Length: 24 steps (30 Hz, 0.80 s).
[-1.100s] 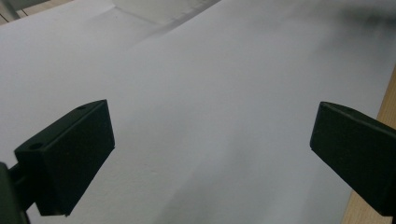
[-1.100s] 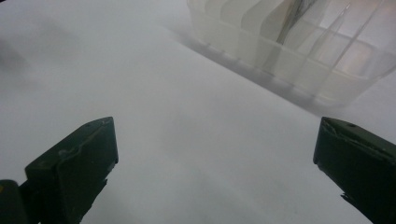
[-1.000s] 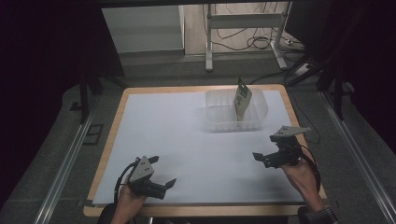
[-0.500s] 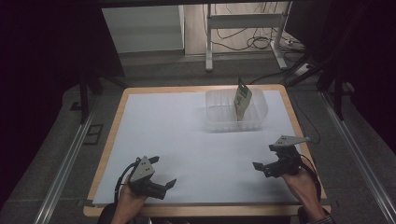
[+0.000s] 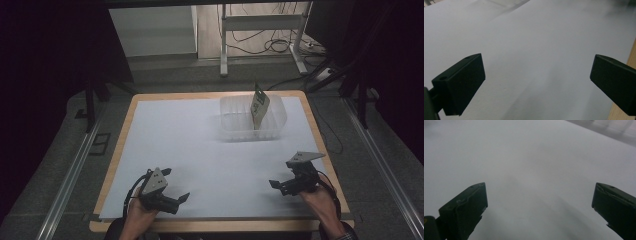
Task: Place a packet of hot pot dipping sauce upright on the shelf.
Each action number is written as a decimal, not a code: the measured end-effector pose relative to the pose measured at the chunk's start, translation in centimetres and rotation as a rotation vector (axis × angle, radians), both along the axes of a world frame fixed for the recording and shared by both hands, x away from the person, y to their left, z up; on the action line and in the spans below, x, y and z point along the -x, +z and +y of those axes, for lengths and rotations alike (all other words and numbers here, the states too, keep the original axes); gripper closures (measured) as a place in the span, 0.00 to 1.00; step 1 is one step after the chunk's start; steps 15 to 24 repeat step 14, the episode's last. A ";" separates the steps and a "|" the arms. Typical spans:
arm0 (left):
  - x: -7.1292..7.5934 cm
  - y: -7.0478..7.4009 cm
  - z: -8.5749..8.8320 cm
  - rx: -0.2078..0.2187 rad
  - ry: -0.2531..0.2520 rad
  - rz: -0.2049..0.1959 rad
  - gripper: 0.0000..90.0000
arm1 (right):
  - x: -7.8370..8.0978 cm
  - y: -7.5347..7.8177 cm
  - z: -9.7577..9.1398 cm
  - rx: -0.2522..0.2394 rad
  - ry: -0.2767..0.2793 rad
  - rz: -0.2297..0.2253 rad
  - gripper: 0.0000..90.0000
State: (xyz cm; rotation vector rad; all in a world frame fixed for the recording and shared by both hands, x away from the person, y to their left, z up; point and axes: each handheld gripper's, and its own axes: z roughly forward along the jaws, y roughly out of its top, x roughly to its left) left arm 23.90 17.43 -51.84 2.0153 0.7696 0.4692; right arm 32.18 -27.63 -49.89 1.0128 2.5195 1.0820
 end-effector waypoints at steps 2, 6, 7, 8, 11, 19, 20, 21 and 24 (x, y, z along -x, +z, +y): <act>0.0 0.0 -0.1 -0.006 -0.001 0.000 0.00 | 0.0 -0.3 0.1 0.003 0.002 0.009 0.01; 0.0 -0.1 -0.2 -0.016 0.001 0.001 0.00 | -0.2 -0.8 0.1 0.017 0.015 0.020 0.01; 0.0 -0.1 -0.2 -0.018 0.002 0.001 0.00 | -0.3 -1.0 0.1 0.020 0.018 0.022 0.01; 0.0 -0.1 -0.2 -0.022 0.004 0.001 0.00 | -0.3 -1.0 0.1 0.023 0.015 0.028 0.01; 0.0 -0.1 -0.2 -0.027 0.008 0.001 0.00 | -0.4 -1.2 0.1 0.032 0.012 0.039 0.01; -0.1 0.0 -0.2 -0.022 0.009 0.001 0.00 | -0.4 -1.3 0.0 0.035 0.015 0.046 0.01; -0.1 0.0 -0.2 -0.022 0.009 0.001 0.00 | -0.4 -1.3 0.0 0.035 0.015 0.046 0.01; -0.1 0.0 -0.2 -0.022 0.009 0.001 0.00 | -0.4 -1.3 0.0 0.035 0.015 0.046 0.01; -0.1 0.0 -0.2 -0.022 0.009 0.001 0.00 | -0.4 -1.3 0.0 0.035 0.015 0.046 0.01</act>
